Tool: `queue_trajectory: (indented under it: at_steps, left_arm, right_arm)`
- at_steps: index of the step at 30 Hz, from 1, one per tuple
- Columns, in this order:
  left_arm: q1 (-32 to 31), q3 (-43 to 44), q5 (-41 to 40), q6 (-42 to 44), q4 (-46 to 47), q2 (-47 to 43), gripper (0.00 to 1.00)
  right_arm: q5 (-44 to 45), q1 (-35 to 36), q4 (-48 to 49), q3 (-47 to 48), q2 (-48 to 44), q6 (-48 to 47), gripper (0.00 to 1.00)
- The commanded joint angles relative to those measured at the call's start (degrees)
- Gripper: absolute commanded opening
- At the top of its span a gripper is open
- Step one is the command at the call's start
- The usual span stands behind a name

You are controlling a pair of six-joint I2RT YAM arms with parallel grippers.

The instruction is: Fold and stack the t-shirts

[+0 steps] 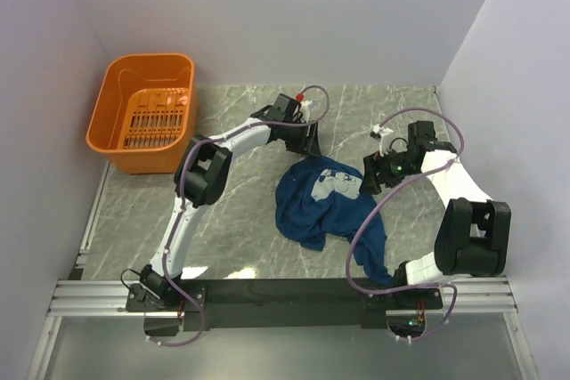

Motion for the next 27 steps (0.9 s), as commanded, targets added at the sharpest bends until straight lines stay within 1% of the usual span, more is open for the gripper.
queue_trajectory:
  at_steps: [1,4,5,7,8,9,13,14,15,17,18,20,21,22,24,25,27]
  left_arm:
    - [-0.67,1.87,0.27,-0.56,-0.76,1.03,0.58]
    - [-0.76,0.91,1.32,-0.74,-0.32,0.59,0.42]
    - [-0.76,0.21,2.02,-1.09,0.46,0.33,0.31]
    - [-0.76,-0.76,3.33,-1.53,1.87,-1.25,0.20]
    - [-0.85,-1.89,3.60,-1.97,3.45,-1.96,0.04]
    - [-0.76,-2.52,3.43,-2.06,3.90,-3.70,0.00]
    - [-0.50,-5.50,0.80,-1.01,4.78,-9.60,0.00]
    - [-0.23,-7.60,-0.51,-1.00,5.13,-10.91,0.00]
    - [0.12,-8.92,-0.96,-1.00,6.00,-13.97,0.00]
    - [0.90,-12.78,-1.75,-1.44,7.06,-16.98,0.00]
    - [1.26,-14.20,-2.10,-1.53,7.85,-19.95,0.00]
    - [2.22,-17.96,-2.19,-1.88,8.82,-22.60,0.00]
    - [2.58,-19.03,-1.50,-2.06,9.08,-24.79,0.00]
    - [2.93,-20.00,-1.14,-2.23,9.52,-25.77,0.00]
    - [3.90,-22.47,-0.35,-2.24,9.53,-27.88,0.00]
    - [4.25,-23.26,-0.44,-2.06,9.35,-28.59,0.00]
    - [5.48,-25.54,-0.87,-1.80,9.17,-30.78,0.00]
  right_arm:
    - [-0.92,-0.10,0.86,1.28,0.17,0.09,0.83]
    - [-1.01,-0.19,0.60,1.19,0.43,-0.09,0.83]
    - [-1.01,-0.10,0.42,1.10,0.52,-0.35,0.83]
    - [-1.97,-0.10,-0.72,1.28,0.52,-1.05,0.83]
    - [-2.41,-0.10,-1.33,1.54,0.69,-2.27,0.83]
    - [-3.54,-0.01,-2.90,1.80,0.69,-2.89,0.83]
    - [-4.70,0.34,-6.34,2.68,0.52,-5.97,0.82]
    - [-4.70,0.51,-6.69,2.68,0.43,-6.41,0.82]
    - [-4.52,0.77,-6.87,2.51,0.69,-6.50,0.82]
    - [-3.65,1.65,-6.26,1.81,1.04,-5.81,0.80]
    - [-3.12,2.00,-5.21,1.63,1.57,-5.28,0.79]
    - [-2.68,3.23,-4.42,1.37,2.27,-3.61,0.75]
    - [-2.50,3.85,-3.80,1.37,2.62,-3.17,0.72]
    - [-2.67,4.38,-3.71,1.54,3.41,-2.90,0.64]
    - [-2.68,7.01,-4.41,2.59,4.47,-2.37,0.52]
    - [-2.59,7.63,-4.93,3.12,5.34,-2.37,0.34]
    - [-3.20,8.69,-6.51,5.31,5.18,-2.99,0.14]
